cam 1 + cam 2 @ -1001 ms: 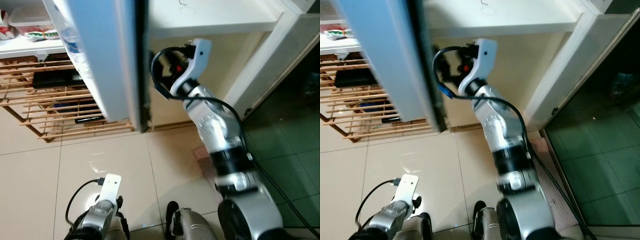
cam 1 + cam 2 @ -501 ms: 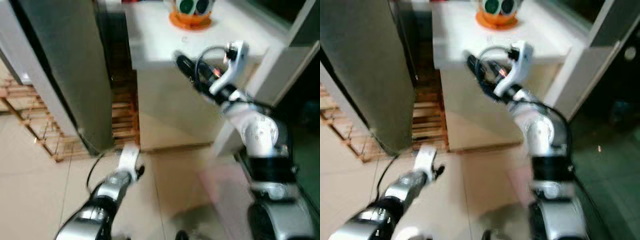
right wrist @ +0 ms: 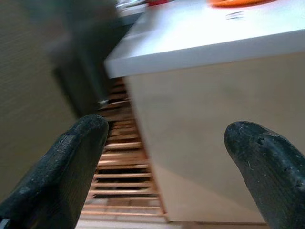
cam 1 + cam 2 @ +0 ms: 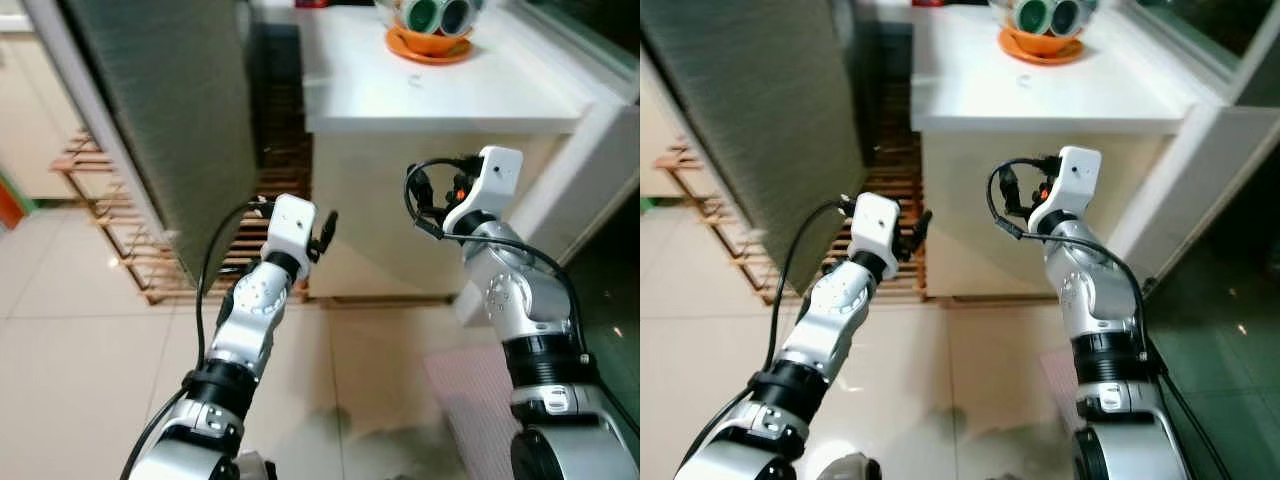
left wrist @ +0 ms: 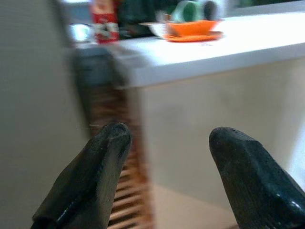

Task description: Restocking fridge

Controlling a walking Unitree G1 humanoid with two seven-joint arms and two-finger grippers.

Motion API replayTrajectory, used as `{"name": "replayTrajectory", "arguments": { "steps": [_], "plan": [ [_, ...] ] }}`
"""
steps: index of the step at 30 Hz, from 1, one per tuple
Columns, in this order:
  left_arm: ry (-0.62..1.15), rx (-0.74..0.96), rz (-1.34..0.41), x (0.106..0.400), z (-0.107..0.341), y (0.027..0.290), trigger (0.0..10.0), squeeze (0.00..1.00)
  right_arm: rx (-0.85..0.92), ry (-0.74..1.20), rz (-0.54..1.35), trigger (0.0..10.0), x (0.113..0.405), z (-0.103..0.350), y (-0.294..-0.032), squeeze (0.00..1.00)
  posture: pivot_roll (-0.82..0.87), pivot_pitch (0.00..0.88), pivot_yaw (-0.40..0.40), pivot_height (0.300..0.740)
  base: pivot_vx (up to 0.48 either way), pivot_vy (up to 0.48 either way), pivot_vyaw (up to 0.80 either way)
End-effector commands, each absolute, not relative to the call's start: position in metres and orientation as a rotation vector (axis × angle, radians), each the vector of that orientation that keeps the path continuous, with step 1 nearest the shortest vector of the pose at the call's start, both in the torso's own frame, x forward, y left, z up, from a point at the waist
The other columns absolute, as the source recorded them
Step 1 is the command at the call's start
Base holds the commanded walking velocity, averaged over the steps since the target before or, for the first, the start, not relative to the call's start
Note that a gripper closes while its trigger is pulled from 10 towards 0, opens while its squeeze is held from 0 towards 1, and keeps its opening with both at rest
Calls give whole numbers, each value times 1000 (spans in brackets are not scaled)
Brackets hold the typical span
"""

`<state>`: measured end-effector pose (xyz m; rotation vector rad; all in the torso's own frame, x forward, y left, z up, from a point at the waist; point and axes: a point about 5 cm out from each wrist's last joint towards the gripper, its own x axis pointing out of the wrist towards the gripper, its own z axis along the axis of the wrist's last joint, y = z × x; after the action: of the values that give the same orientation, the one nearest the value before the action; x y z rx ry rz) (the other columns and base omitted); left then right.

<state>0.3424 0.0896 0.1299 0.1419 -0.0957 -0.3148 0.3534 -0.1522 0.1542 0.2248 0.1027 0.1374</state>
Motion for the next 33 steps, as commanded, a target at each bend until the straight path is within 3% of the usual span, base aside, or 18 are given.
{"name": "replayTrajectory", "arguments": {
  "steps": [1, 14, 26, 33],
  "plan": [
    [-109, 153, -285, 345, 138, 96, 10000, 0, 213, 95, 152, 10000, 351, 151, -146, 0, -21, 0, -7, 740, 0, 480, 0],
    [-102, 132, -192, 347, 142, 115, 10000, 0, 202, 100, 175, 10000, 343, 139, -141, 0, -15, 0, -16, 740, 0, 474, 0],
    [-93, 143, -215, 343, 142, 104, 10000, 0, 197, 66, 195, 10000, 341, 138, -138, 0, -16, 0, -10, 740, 0, 0, 303],
    [-71, 135, -167, 345, 139, 112, 10000, 0, 194, 84, 186, 10000, 341, 134, -137, 0, -18, 0, -9, 740, 0, 0, 270]
  ]
}}
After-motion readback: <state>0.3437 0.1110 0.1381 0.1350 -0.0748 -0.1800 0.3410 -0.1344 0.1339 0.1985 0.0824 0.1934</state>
